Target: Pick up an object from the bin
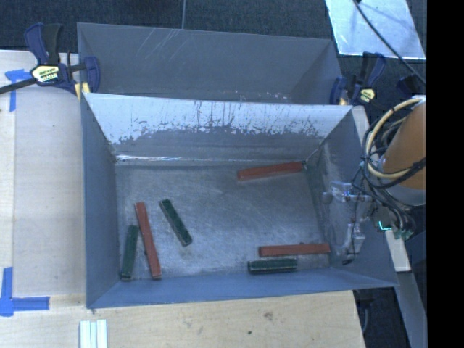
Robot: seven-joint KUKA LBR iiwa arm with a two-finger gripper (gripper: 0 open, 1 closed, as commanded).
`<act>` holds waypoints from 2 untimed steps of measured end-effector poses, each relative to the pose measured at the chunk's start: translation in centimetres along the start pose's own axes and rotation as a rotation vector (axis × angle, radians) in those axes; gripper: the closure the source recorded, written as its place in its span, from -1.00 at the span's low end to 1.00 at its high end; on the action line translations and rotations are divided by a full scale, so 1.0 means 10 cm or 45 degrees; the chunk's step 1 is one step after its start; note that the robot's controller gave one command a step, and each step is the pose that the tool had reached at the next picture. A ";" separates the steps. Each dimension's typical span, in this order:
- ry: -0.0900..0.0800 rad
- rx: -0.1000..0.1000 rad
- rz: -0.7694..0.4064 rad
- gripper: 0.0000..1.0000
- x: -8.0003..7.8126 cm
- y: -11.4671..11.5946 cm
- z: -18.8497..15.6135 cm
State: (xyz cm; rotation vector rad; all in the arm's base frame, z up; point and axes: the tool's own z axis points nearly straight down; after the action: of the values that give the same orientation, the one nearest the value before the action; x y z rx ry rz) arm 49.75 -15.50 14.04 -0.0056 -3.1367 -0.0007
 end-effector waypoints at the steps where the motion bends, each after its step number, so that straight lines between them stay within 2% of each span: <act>1: -0.027 0.005 -0.179 -1.00 0.08 0.17 0.69; 2: -0.015 0.003 -0.183 1.00 0.11 0.17 0.69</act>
Offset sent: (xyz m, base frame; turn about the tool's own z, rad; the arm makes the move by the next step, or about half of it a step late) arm -0.0133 0.0171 -0.0704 -0.1419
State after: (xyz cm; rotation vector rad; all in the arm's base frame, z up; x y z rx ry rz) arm 48.60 -13.77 7.09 0.2209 -3.1410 0.0028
